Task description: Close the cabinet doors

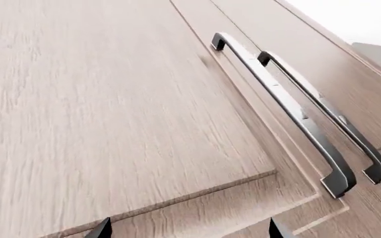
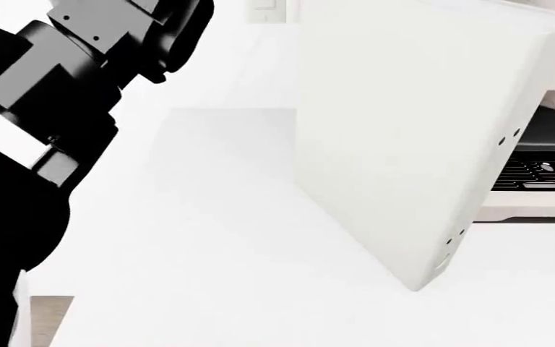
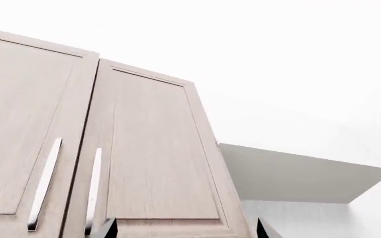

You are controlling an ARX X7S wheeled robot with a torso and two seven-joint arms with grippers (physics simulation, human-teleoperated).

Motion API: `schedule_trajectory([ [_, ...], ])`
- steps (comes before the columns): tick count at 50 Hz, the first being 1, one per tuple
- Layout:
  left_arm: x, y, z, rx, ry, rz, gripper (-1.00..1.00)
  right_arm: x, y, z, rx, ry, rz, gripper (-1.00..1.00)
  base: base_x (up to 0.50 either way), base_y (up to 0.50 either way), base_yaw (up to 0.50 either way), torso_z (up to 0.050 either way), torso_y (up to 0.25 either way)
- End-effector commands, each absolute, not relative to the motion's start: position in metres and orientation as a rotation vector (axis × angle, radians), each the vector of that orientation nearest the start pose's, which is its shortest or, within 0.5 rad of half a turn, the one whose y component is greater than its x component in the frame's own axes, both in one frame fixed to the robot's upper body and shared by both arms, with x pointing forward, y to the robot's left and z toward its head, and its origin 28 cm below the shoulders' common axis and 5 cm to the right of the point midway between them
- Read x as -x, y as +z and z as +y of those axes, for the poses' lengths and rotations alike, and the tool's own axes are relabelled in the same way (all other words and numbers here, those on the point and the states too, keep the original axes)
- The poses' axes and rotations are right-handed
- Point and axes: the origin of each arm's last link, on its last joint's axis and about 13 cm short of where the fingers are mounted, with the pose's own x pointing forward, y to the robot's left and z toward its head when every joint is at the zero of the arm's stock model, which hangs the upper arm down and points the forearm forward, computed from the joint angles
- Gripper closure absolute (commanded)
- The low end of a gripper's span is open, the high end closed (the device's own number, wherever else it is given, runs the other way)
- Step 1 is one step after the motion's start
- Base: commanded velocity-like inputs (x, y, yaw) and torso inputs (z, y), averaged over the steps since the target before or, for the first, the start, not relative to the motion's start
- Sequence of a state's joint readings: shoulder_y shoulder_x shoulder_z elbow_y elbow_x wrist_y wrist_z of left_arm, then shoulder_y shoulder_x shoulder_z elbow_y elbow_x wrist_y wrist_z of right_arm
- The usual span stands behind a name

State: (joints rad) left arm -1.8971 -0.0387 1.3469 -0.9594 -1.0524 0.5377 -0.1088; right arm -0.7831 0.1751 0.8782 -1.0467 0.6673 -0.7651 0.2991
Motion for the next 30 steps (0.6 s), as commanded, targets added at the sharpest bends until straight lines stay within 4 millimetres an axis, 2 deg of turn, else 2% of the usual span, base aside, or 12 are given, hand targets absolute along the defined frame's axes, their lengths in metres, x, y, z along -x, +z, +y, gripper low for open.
schedule_trajectory([
  [1, -0.405, 0.384, 0.107, -0.260, -0.499, -0.857, -1.00, -0.012, 0.224, -0.189, 0.071, -0.472, -1.214, -1.00, 0.00, 0.00, 0.00, 0.000, 0.000],
  [9, -0.410, 0.369, 0.110, -0.295, -0.482, -0.834, -1.00, -0.015, 0.222, -0.185, 0.072, -0.468, -1.201, -1.00, 0.00, 0.00, 0.00, 0.000, 0.000],
  [23, -0.414, 0.367, 0.116, -0.314, -0.455, -0.831, -1.00, -0.018, 0.219, -0.182, 0.074, -0.463, -1.191, -1.00, 0.00, 0.00, 0.00, 0.000, 0.000],
  [27, -0.410, 0.379, 0.116, -0.225, -0.423, -0.876, -1.00, -0.018, 0.219, -0.183, 0.073, -0.466, -1.187, -1.00, 0.00, 0.00, 0.00, 0.000, 0.000],
  [30, -0.399, 0.405, 0.108, -0.145, -0.476, -0.926, -1.00, -0.018, 0.219, -0.183, 0.073, -0.461, -1.181, -1.00, 0.00, 0.00, 0.00, 0.000, 0.000],
])
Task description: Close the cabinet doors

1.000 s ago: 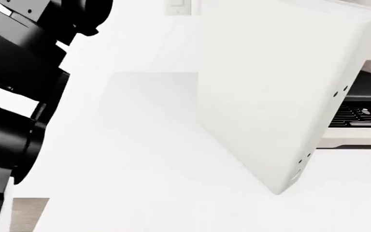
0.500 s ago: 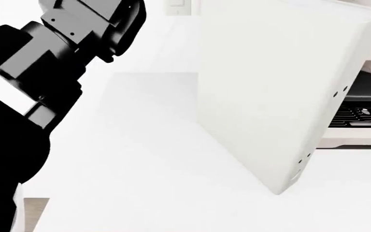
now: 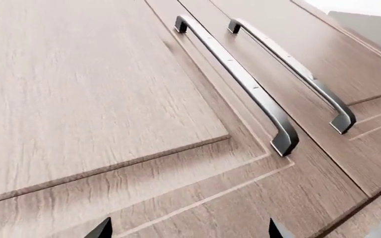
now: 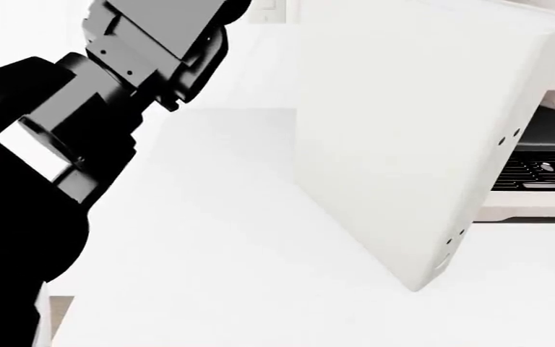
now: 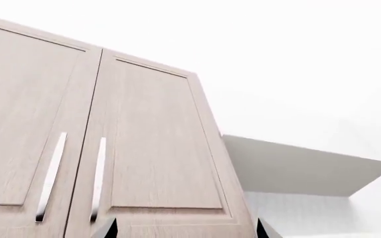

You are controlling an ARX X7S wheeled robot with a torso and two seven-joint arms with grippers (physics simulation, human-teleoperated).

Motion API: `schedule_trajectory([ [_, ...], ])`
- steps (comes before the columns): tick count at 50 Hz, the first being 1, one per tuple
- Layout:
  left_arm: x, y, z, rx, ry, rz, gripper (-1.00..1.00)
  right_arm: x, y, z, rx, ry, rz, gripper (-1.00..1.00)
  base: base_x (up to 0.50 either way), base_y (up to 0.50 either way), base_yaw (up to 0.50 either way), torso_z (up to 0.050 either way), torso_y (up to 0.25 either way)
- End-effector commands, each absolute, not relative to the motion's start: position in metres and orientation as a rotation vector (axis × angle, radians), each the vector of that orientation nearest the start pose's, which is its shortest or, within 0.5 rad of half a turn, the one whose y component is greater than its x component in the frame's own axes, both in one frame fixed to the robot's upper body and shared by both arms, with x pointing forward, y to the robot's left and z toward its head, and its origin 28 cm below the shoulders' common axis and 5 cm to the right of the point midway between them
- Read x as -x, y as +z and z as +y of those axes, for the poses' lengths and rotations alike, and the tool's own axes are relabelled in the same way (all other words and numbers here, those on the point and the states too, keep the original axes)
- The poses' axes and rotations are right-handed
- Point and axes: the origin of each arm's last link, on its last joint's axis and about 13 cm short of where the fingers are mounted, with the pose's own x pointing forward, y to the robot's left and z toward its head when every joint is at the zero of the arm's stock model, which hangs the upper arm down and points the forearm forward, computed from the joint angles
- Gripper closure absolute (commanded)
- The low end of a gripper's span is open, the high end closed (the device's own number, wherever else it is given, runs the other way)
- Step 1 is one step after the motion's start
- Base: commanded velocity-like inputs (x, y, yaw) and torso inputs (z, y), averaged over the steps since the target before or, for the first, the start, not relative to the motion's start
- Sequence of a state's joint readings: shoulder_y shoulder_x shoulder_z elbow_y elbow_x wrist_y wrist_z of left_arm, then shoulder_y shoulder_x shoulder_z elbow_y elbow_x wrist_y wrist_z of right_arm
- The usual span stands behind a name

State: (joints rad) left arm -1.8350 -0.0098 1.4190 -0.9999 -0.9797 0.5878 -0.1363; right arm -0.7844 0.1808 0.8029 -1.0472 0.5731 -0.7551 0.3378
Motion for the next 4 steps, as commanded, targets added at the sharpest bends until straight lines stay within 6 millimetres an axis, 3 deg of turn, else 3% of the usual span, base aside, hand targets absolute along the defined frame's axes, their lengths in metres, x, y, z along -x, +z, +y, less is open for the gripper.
schedule_trajectory([
  [1, -0.397, 0.409, 0.108, -0.116, -0.478, -0.922, -1.00, -0.018, 0.219, -0.183, 0.073, -0.460, -1.181, -1.00, 0.02, 0.00, -0.01, 0.000, 0.000],
  [4, -0.386, 0.429, 0.100, -0.058, -0.552, -0.967, -1.00, -0.016, 0.220, -0.184, 0.070, -0.459, -1.187, -1.00, 0.01, 0.00, -0.01, 0.000, 0.000],
])
